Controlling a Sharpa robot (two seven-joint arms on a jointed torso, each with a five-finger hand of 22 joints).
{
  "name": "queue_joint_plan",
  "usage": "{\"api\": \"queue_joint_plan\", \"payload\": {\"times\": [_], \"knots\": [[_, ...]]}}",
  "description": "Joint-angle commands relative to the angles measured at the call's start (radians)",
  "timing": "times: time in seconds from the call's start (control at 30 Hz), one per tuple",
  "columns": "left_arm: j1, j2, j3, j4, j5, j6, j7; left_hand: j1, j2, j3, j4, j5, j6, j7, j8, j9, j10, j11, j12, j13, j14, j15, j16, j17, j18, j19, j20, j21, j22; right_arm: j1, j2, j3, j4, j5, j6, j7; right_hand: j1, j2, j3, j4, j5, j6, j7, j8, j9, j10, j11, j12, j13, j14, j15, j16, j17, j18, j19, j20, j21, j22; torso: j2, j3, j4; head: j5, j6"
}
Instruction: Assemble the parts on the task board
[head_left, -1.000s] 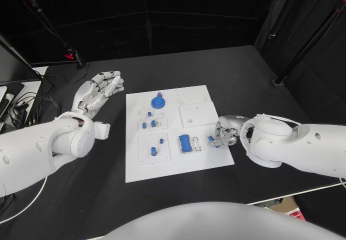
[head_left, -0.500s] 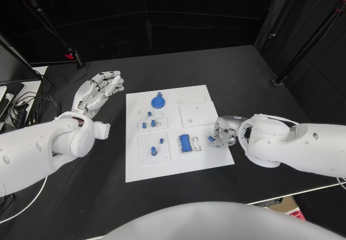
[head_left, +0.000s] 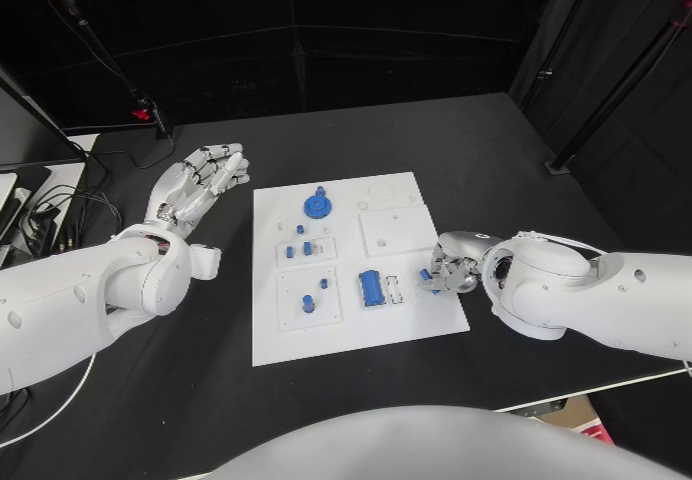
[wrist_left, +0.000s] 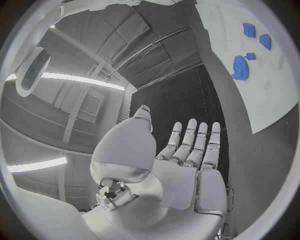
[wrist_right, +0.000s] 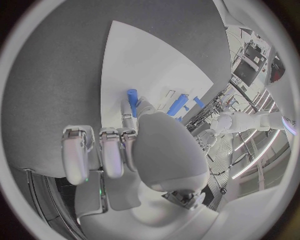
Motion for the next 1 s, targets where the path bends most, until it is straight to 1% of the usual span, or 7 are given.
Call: {"api": "queue_joint_plan", "payload": {"times": [0.03,0.3,0.53,0.7,0.87,0.93,1.0], "knots": [[0.0,-0.001,0.001,0.001,-0.001,0.009,0.025,0.003,0.01,-0.007,0.0,0.005,-0.005,0.162,0.003,-0.001,-0.01,0.0,0.004,-0.001,-0.01,0.0,0.004,-0.001,-0.006,-0.003,0.0,0.002,-0.001,-0.006,-0.005,-0.006,0.004,0.091,-0.082,0.059,-0.008,-0.015,0.109,-0.104,0.008,0.031,-0.017,-0.011,-0.098,0.102,-0.002,0.0,0.263,0.106,-0.006,0.002,0.263,-0.007,0.108,-0.007,0.003,0.263,-0.001,0.0004,-0.0008,-0.001,-0.001],[-0.002,-0.001,0.001,0.001,-0.001,0.011,0.024,0.003,0.01,-0.008,0.0,0.005,-0.005,0.162,0.004,-0.001,-0.01,0.0,0.004,-0.002,-0.01,0.0,0.005,-0.001,-0.006,-0.004,0.0,0.002,-0.002,-0.006,-0.032,-0.006,0.026,0.177,-0.186,0.128,-0.021,-0.027,0.115,-0.121,0.03,0.054,-0.016,-0.028,-0.105,0.102,-0.001,0.0,0.263,0.106,-0.007,0.002,0.263,-0.007,0.108,-0.007,0.003,0.263,0.0,0.0001,0.0,0.0,0.001],[-0.003,0.001,0.001,-0.001,-0.001,0.012,0.022,0.003,0.01,-0.008,0.0,0.005,-0.005,0.162,0.004,-0.001,-0.01,0.0,0.004,-0.002,-0.01,0.0,0.005,-0.001,-0.006,-0.004,0.0,0.002,-0.002,-0.005,-0.052,-0.005,0.048,0.239,-0.245,0.169,-0.031,-0.03,0.112,-0.132,0.057,0.066,-0.016,-0.043,-0.11,0.102,-0.001,0.0,0.263,0.106,-0.007,0.002,0.263,-0.007,0.108,-0.007,0.003,0.263,0.001,-0.0002,0.0016,-0.001,0.001],[-0.003,0.002,0.001,-0.002,-0.001,0.012,0.021,0.003,0.01,-0.008,0.0,0.005,-0.005,0.162,0.004,-0.001,-0.01,0.0,0.004,-0.002,-0.01,0.0,0.005,-0.001,-0.006,-0.004,0.0,0.002,-0.002,-0.003,-0.058,-0.005,0.064,0.318,-0.264,0.189,-0.044,-0.031,0.104,-0.132,0.073,0.075,-0.015,-0.05,-0.112,0.102,-0.001,0.0,0.263,0.106,-0.006,0.002,0.263,-0.007,0.108,-0.007,0.003,0.263,0.001,0.0,0.0016,0.002,0.001],[-0.004,0.004,0.001,-0.004,-0.001,0.011,0.02,0.003,0.01,-0.008,0.0,0.005,-0.005,0.162,0.004,-0.001,-0.01,0.0,0.004,-0.002,-0.01,0.0,0.005,-0.001,-0.006,-0.004,0.0,0.002,-0.002,0.011,-0.059,-0.004,0.076,0.497,-0.26,0.222,-0.072,-0.031,0.08,-0.126,0.133,0.09,-0.016,-0.066,-0.117,0.102,-0.002,0.0,0.263,0.106,-0.007,0.002,0.263,-0.007,0.108,-0.007,0.003,0.263,0.001,-0.0006,0.0042,0.001,0.0],[-0.004,0.005,0.001,-0.004,-0.001,0.011,0.02,0.003,0.01,-0.008,0.0,0.005,-0.005,0.162,0.004,-0.001,-0.01,0.0,0.004,-0.002,-0.01,0.0,0.005,-0.001,-0.006,-0.004,0.0,0.002,-0.002,0.019,-0.055,-0.004,0.078,0.567,-0.255,0.231,-0.088,-0.031,0.063,-0.12,0.163,0.096,-0.017,-0.073,-0.119,0.102,-0.003,0.0,0.263,0.106,-0.008,0.002,0.263,-0.007,0.108,-0.008,0.003,0.263,0.001,-0.0006,0.0019,0.004,-0.002],[-0.004,0.006,0.001,-0.004,0.0,0.01,0.019,0.003,0.01,-0.008,0.0,0.005,-0.005,0.162,0.004,-0.001,-0.01,0.0,0.004,-0.002,-0.01,0.0,0.005,-0.001,-0.006,-0.004,0.0,0.002,-0.002,0.024,-0.05,-0.004,0.08,0.61,-0.25,0.237,-0.104,-0.032,0.045,-0.113,0.169,0.102,-0.018,-0.079,-0.121,0.102,-0.004,0.0,0.263,0.106,-0.01,0.002,0.263,-0.007,0.108,-0.009,0.003,0.263,0.001,-0.0008,0.0024,0.005,-0.002]]}}
